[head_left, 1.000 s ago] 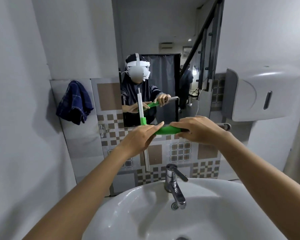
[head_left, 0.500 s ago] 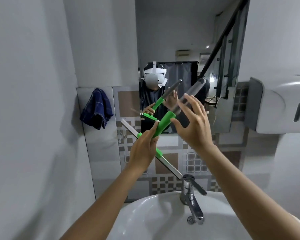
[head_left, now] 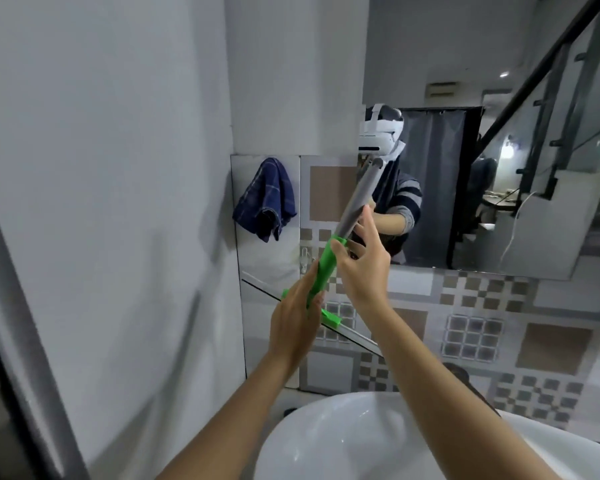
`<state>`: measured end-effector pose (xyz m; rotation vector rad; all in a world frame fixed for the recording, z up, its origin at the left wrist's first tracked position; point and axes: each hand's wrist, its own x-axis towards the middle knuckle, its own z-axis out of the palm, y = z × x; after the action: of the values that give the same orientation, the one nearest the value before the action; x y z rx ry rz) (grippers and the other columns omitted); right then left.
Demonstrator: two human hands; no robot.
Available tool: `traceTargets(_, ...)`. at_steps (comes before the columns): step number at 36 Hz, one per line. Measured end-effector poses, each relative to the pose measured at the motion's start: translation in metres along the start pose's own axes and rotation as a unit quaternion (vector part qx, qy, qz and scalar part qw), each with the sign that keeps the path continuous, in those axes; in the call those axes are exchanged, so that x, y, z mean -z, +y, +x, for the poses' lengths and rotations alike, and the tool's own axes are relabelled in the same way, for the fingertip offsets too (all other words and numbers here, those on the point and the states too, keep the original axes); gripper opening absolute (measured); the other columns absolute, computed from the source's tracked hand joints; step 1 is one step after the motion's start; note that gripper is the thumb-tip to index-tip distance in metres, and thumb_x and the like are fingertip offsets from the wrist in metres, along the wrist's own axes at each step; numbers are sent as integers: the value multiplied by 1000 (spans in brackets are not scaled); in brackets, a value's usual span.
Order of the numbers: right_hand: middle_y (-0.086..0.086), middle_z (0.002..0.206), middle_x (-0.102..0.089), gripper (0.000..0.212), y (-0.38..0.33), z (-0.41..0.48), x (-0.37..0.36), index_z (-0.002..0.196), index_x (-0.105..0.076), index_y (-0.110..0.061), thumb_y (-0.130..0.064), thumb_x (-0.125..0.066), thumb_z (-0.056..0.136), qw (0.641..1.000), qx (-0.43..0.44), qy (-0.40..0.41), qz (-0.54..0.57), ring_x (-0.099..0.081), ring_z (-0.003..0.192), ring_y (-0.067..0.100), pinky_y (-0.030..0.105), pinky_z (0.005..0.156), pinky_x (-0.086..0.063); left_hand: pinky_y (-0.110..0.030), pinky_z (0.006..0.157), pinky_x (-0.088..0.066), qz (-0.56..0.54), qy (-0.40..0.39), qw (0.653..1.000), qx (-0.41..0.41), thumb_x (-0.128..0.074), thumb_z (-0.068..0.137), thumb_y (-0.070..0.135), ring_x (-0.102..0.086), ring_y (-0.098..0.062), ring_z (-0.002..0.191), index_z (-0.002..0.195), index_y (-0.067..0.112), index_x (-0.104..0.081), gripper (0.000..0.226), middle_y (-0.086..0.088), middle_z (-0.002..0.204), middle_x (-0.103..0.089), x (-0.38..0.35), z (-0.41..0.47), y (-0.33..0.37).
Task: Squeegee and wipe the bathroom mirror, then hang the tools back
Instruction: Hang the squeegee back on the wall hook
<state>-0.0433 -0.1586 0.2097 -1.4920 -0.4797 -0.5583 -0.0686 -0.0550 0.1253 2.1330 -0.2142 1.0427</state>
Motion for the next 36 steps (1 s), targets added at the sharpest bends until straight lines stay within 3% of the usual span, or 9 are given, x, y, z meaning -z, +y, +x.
traceTargets(5,3,132,-49,79,31,-10,-20,145,-26,-24,1,-66,81,998,-34,-59,6,-55,112,13,27,89,-54,-28,74,-54,-25,-66,997,31,-33,88,55,-56,-2,87,135,58,-12,52,10,107,-58,12,-15,-26)
traceTargets(7,4,132,-50,79,48,-19,-32,144,-27,-25,3,-65,81,996,-53,-77,9,-55,113,15,36,92,-53,-30,75,-55,-26,-83,995,52,-37,88,54,-57,-3,89,132,64,-9,53,6,110,-59,13,-26,-48)
traceTargets(10,2,133,-48,78,72,-29,-43,144,-27,-26,3,-64,82,992,-82,-97,8,-52,115,14,33,93,-51,-31,82,-55,-33,-112,989,87,-42,92,46,-58,-4,98,128,69,-6,57,13,120,-54,9,-40,-68)
traceTargets(13,-7,126,-47,78,93,-38,-49,143,-28,-29,2,-64,81,989,-94,-117,0,-53,119,17,37,93,-52,-22,85,-52,-62,-129,983,117,-44,92,41,-54,6,99,124,73,-6,59,27,112,-50,6,-52,-82)
traceTargets(17,3,135,-46,76,114,-52,-54,142,-28,-27,4,-63,82,984,-109,-143,1,-50,119,14,36,95,-51,-13,89,-45,-81,-151,973,157,-47,94,34,-54,-1,108,124,72,-7,63,22,120,-50,1,-66,-102)
traceTargets(21,0,134,-46,76,133,-63,-56,143,-28,-23,5,-62,82,980,-130,-148,-4,-50,115,9,20,88,-50,-36,95,-49,-45,-188,962,192,-47,94,34,-55,-10,112,128,69,-5,65,9,127,-54,-6,-77,-117)
traceTargets(23,-1,131,-45,75,140,-67,-56,143,-28,-22,7,-61,82,979,-142,-148,-8,-48,110,5,8,80,-47,-35,93,-50,-40,-203,956,206,-48,94,31,-58,-10,107,132,64,-5,66,1,125,-58,-8,-81,-122)
traceTargets(26,3,135,-44,75,152,-71,-56,143,-27,-22,7,-60,82,975,-160,-156,-8,-46,112,5,4,80,-45,-30,93,-49,-40,-221,949,219,-51,93,26,-58,-11,105,135,54,-6,67,-4,121,-59,-12,-85,-126)
traceTargets(36,2,139,-44,77,172,-70,-56,143,-26,-30,1,-62,83,966,-187,-176,-26,-51,120,16,34,96,-49,-24,91,-46,-54,-215,945,239,-53,91,27,-55,-10,108,135,50,-9,66,-4,122,-58,-26,-91,-140)
